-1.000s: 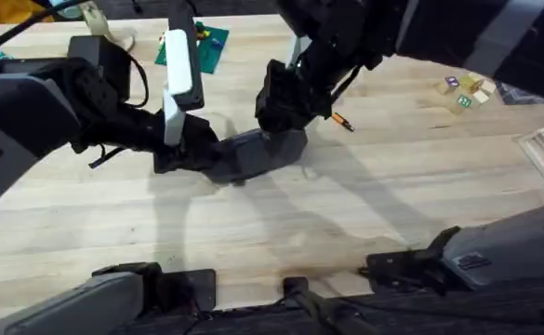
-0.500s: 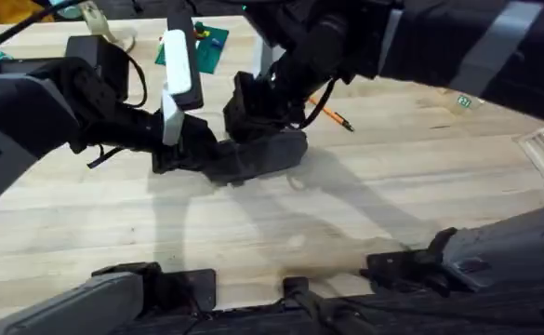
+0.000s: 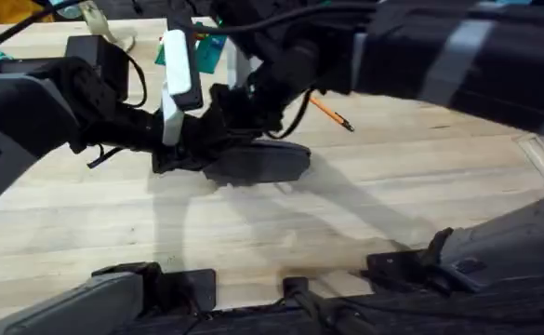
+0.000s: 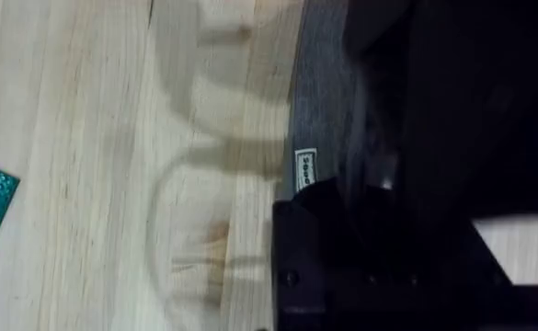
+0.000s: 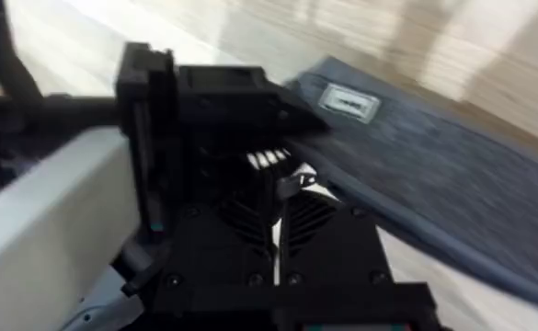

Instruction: Unzip the bag, pick up the pens from the table one at a time and place them inside, then zip the bag closed.

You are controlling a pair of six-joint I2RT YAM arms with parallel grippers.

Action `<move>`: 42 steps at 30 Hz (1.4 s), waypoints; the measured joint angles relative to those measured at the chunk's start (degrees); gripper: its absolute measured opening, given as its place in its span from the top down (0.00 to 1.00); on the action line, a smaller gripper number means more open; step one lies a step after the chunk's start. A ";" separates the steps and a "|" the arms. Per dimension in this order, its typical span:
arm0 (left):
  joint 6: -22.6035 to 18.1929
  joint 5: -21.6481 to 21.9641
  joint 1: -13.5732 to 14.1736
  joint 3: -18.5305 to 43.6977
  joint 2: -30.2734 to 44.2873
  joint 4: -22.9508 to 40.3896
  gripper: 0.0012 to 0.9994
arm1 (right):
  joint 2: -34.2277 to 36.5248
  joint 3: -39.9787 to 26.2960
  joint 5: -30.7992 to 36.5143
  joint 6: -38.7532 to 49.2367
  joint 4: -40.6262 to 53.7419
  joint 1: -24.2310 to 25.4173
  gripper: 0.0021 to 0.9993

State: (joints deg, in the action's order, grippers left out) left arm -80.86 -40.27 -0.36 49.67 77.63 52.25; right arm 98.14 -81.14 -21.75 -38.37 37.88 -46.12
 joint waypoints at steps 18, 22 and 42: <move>-0.79 0.59 -0.26 -0.02 0.01 0.20 0.96 | 2.06 -0.09 -4.50 2.98 0.52 4.87 0.01; -0.81 0.59 -0.20 -0.02 0.01 0.20 0.96 | -0.38 -0.13 -5.32 4.64 3.20 6.13 0.00; -0.66 -3.19 0.28 -0.02 -0.01 -0.04 0.01 | -14.90 -0.31 2.90 20.90 19.72 14.92 0.00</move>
State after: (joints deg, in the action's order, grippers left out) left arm -81.52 -43.46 -0.08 49.65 77.63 52.21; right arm 83.24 -81.45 -18.85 -17.47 57.60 -31.20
